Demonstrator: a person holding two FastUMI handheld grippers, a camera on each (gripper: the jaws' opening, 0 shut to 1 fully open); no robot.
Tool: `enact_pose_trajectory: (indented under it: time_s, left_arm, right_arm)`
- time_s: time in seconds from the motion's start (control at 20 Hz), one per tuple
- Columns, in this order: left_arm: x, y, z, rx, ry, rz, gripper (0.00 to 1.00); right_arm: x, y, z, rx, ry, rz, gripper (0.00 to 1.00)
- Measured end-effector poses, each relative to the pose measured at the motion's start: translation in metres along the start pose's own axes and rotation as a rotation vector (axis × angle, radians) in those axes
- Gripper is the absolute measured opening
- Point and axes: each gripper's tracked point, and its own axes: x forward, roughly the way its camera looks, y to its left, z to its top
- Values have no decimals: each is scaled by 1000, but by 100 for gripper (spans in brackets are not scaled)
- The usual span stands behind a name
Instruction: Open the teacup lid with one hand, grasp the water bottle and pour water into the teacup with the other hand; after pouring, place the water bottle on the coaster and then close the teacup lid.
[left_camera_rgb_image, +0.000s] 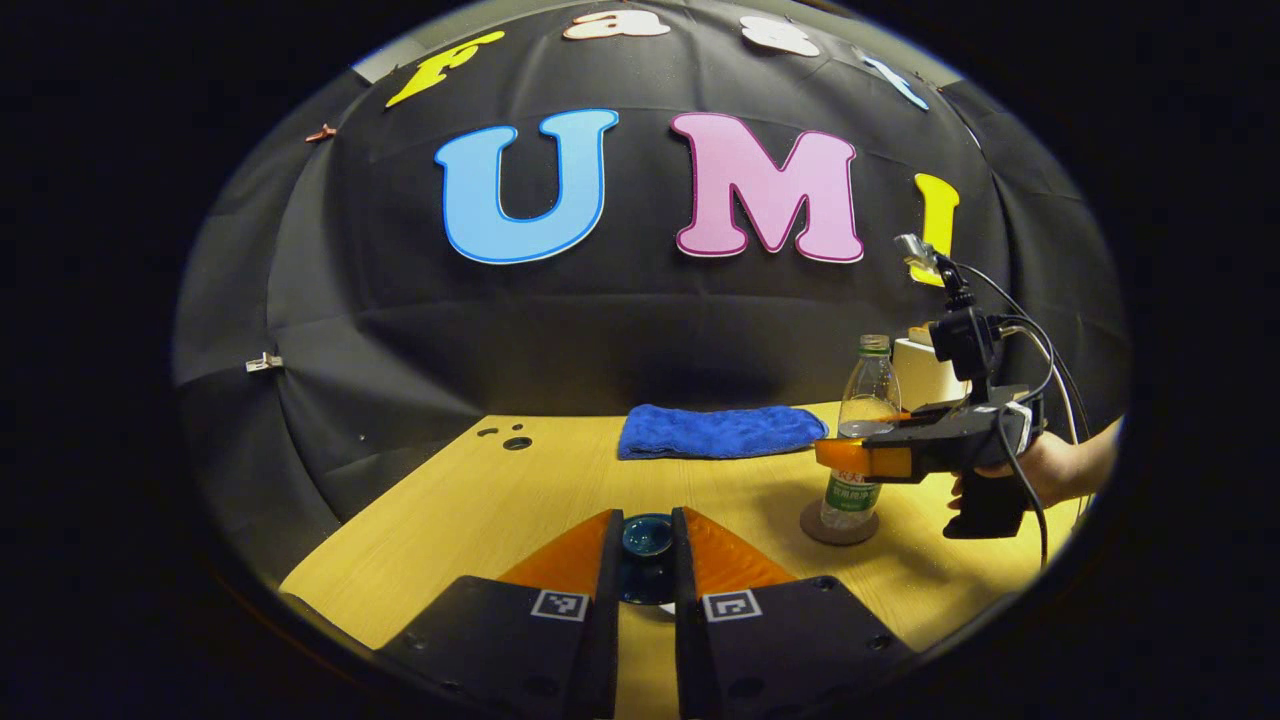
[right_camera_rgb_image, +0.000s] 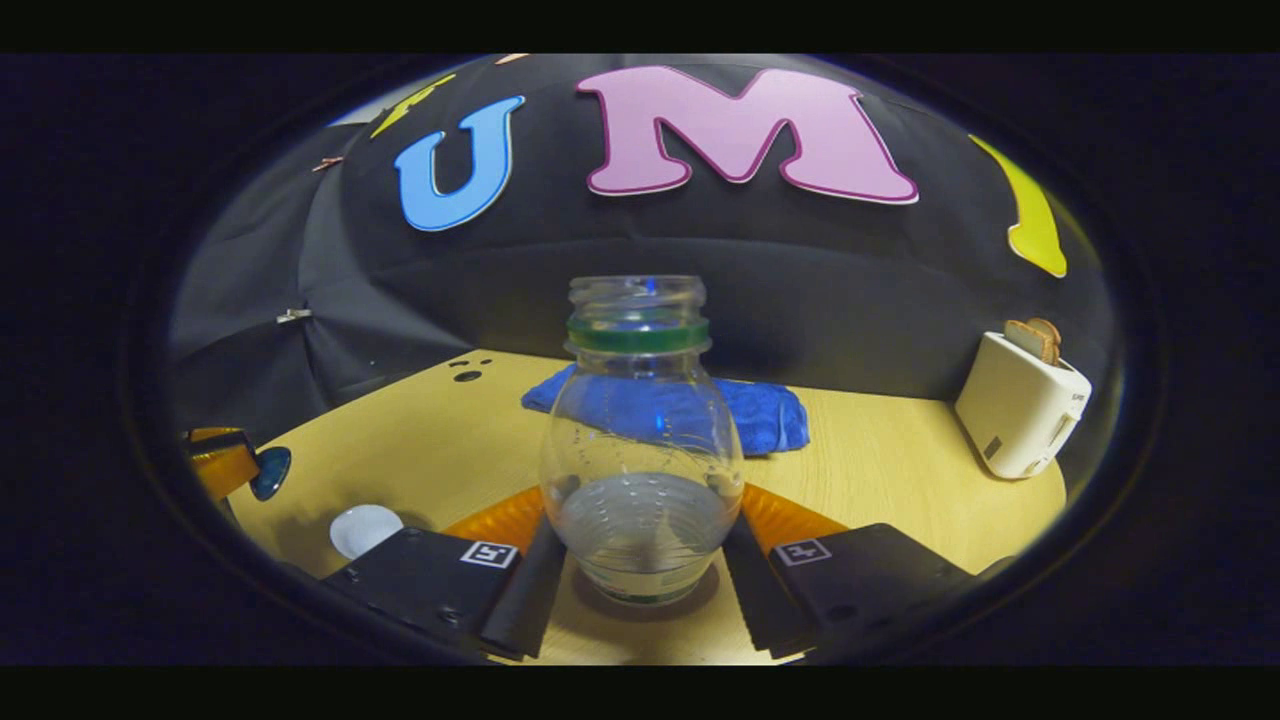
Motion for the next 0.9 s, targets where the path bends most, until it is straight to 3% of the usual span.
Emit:
enact_pose_trajectory:
  time_s: [0.05,0.15,0.3,0.4,0.55,0.7,0.85,0.9]
  left_arm:
    - [0,2,-2,-7,2,3,27]
    - [-1,4,-3,-17,7,11,24]
    - [-4,8,-3,-18,5,18,31]
    - [-5,9,-2,-17,6,18,27]
    - [-5,12,0,-11,2,18,31]
    - [-3,11,4,-4,-6,11,27]
    - [-1,8,9,4,-14,2,28]
    - [-1,7,9,5,-16,0,24]
  right_arm:
    - [0,0,-1,-9,5,5,78]
    - [-1,0,-3,-18,0,4,80]
    - [-3,2,-8,-41,19,1,81]
    - [-3,5,-12,-46,32,6,81]
    - [-3,6,-12,-45,39,5,81]
    - [-6,3,-16,-35,51,-3,100]
    - [-13,2,-23,-17,68,-1,100]
    - [-16,1,-28,-9,78,-3,100]
